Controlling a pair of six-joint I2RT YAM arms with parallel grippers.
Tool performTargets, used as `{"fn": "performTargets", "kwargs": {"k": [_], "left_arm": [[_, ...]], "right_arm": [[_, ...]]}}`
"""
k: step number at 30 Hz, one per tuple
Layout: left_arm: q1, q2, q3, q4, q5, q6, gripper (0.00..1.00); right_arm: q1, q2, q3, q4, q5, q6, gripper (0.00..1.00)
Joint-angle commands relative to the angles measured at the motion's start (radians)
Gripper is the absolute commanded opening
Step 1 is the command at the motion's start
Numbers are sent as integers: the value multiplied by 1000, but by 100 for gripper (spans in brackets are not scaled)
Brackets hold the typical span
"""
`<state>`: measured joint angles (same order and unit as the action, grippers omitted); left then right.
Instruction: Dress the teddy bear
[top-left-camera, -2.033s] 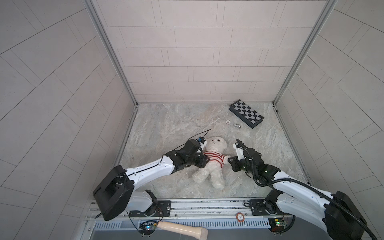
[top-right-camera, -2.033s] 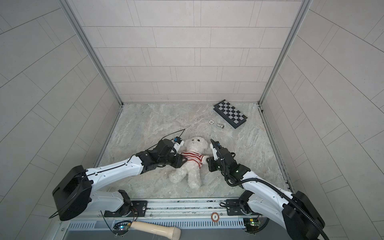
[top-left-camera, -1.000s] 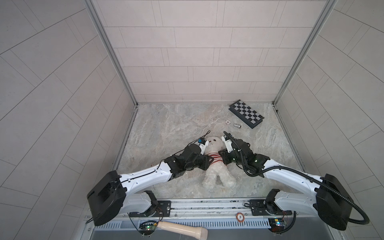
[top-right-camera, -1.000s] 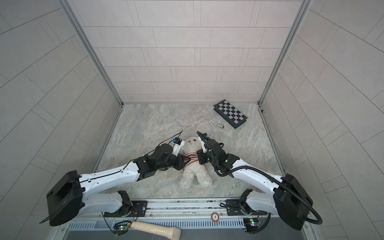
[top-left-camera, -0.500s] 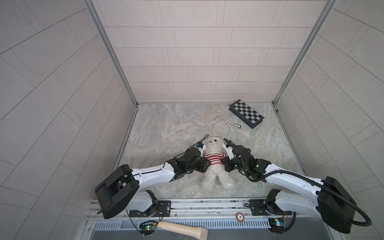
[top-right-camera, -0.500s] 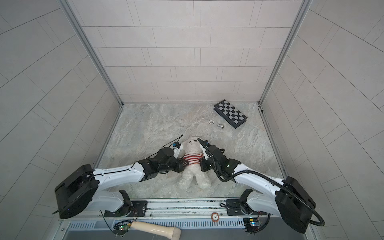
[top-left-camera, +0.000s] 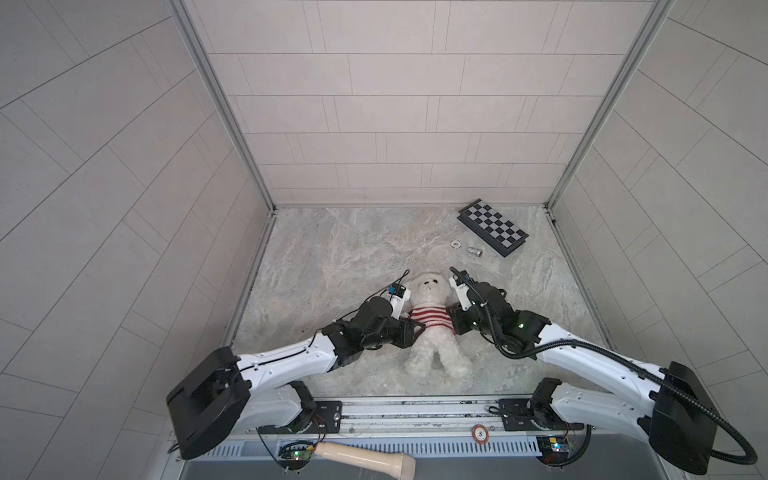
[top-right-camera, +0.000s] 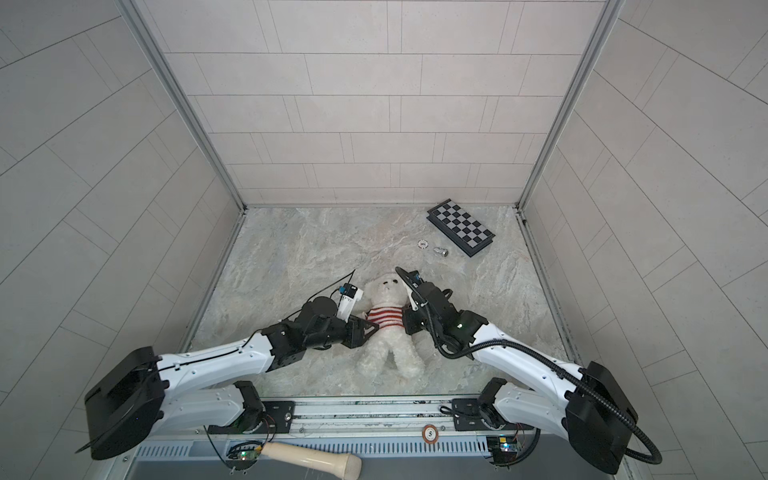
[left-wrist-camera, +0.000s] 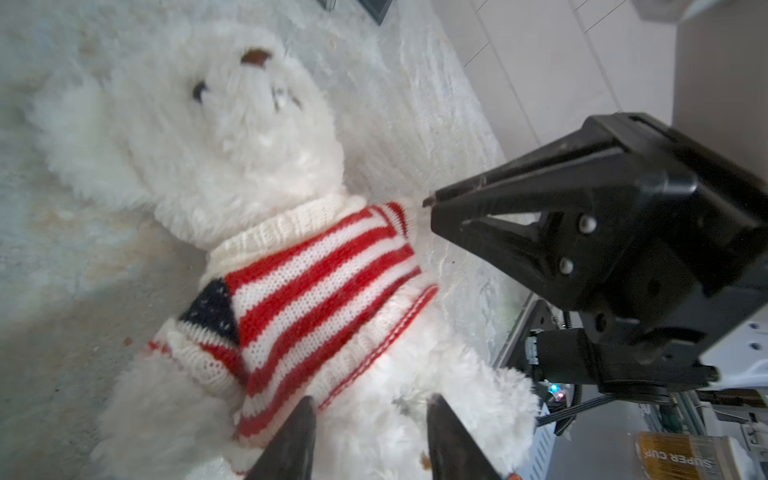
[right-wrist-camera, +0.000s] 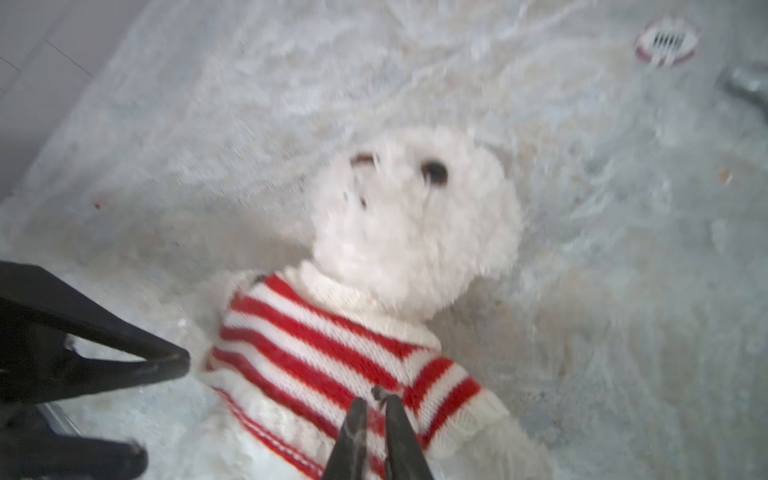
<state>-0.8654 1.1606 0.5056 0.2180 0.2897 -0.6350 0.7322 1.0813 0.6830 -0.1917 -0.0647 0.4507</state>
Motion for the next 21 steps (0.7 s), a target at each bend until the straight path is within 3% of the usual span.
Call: {"fn": "performTargets", "kwargs": {"k": [1,9,13,21], "left_arm": [[81,-53,21,-62,39,40,52],[249,14,48,-51,135,41,56],[238,89,61,-36,173,43,50],[155,206,44,18,135,21,45]], "right_arm": [[-1,36,58,34,10,-43,15],[49,186,53,189,-86,38,11],[80,189,-1,192,-91,82,9],[86,129,-143,147,-36,131,5]]}}
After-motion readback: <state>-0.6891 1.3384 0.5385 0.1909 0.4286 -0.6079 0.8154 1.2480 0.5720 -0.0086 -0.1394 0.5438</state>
